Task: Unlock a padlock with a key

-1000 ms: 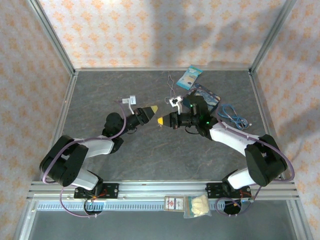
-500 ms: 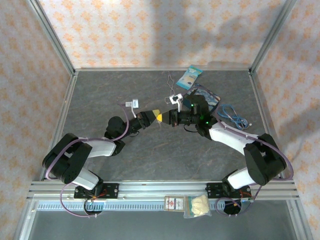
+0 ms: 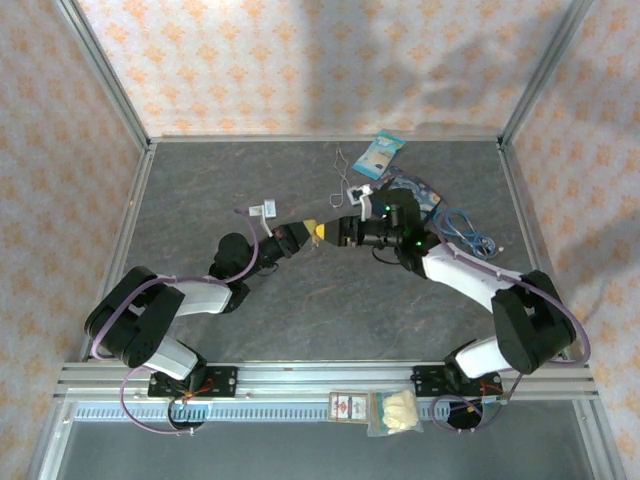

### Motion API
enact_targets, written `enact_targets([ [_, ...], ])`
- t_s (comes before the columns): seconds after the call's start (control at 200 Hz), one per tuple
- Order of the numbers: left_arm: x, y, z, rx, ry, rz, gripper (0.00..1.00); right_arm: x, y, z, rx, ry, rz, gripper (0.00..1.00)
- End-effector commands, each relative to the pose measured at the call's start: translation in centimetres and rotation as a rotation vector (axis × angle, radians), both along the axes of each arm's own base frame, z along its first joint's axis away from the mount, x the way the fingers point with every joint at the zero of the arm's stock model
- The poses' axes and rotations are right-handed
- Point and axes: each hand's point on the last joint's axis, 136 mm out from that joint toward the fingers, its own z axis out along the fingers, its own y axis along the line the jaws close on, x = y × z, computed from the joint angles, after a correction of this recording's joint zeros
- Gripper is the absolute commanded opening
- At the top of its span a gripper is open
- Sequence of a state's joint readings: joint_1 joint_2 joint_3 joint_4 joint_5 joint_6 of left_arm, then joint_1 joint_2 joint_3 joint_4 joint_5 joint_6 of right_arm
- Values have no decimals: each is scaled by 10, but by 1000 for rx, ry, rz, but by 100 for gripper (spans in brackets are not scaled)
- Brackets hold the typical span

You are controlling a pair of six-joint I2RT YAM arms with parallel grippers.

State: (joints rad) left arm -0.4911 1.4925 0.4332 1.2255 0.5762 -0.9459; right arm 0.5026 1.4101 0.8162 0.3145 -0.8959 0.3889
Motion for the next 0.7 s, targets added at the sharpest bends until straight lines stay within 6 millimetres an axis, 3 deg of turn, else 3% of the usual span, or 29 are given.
enact_targets([
  [0.0, 16, 23, -36, 165, 60, 158, 0, 47, -52, 10, -163, -36, -352, 80],
  [0.14, 21, 34, -47, 224, 83, 221, 0, 82, -126, -1, -388, -30, -741, 100],
  [0.315, 19, 37, -52, 222, 101, 235, 0, 106, -223, -17, -561, 35, -1096, 100],
  [0.395, 18, 40, -56, 218, 113, 247, 0, 113, -254, -23, -608, 53, -1201, 100],
  [0.521, 18, 40, -56, 205, 116, 246, 0, 126, -279, -45, -598, 125, -1256, 100],
  [0.621, 18, 40, -53, 197, 108, 248, 0, 133, -282, -69, -559, 205, -1240, 100],
  [0.696, 17, 42, -51, 192, 104, 254, 0, 138, -273, -86, -513, 244, -1190, 100],
])
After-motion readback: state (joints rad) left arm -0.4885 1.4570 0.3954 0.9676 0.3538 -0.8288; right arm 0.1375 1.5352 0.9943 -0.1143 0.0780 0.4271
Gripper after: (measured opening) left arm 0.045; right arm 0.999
